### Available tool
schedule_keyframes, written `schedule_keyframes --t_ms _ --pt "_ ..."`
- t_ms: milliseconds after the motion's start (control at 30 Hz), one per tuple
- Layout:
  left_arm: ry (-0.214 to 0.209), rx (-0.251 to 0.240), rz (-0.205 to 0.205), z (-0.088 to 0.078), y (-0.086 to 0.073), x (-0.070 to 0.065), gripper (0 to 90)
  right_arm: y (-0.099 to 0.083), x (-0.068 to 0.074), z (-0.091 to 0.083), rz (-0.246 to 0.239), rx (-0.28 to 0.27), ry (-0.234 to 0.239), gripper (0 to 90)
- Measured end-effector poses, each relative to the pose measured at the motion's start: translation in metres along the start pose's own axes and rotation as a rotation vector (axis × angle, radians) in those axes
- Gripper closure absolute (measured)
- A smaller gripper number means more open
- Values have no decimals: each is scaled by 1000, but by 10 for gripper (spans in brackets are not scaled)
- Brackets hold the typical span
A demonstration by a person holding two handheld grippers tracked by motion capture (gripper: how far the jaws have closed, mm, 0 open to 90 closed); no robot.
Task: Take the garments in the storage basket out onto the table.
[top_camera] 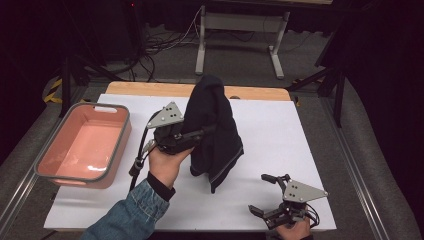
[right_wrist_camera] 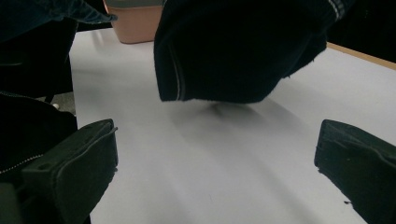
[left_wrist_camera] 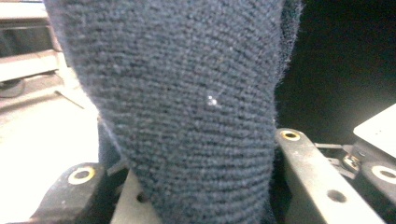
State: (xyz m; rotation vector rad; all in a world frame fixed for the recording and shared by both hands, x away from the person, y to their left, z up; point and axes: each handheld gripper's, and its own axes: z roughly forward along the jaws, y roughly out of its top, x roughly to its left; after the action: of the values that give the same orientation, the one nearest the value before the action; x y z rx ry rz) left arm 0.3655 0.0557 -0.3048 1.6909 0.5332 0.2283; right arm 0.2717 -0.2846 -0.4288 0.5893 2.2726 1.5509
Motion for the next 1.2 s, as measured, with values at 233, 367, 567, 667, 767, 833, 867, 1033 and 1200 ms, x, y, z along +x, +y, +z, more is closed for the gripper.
schedule_keyframes --t_ms 233,367,567,667,767,833,867,1033,1200 --pt "-31 31 -27 18 -15 -3 723 0 0 0 2 -1 4 2" --pt "-32 56 -23 28 -23 -4 723 -1 0 0 3 -3 3 2" --pt "-38 64 -30 35 -31 -4 721 -1 0 0 3 -2 3 2" --pt "-32 82 -23 40 -35 -3 718 0 0 -1 2 -2 1 2" --pt "-29 93 -19 42 -37 -2 714 0 0 -1 2 -4 0 2" --pt "-16 114 -9 45 -40 -2 711 0 0 -1 2 -2 1 2" --pt "-8 122 -7 46 -41 -1 708 0 0 -1 0 -3 1 2" --pt "-4 140 -6 50 -47 2 703 0 0 -1 -2 -3 0 1" --pt "13 169 12 52 -50 5 689 0 0 -1 -3 -2 1 2"
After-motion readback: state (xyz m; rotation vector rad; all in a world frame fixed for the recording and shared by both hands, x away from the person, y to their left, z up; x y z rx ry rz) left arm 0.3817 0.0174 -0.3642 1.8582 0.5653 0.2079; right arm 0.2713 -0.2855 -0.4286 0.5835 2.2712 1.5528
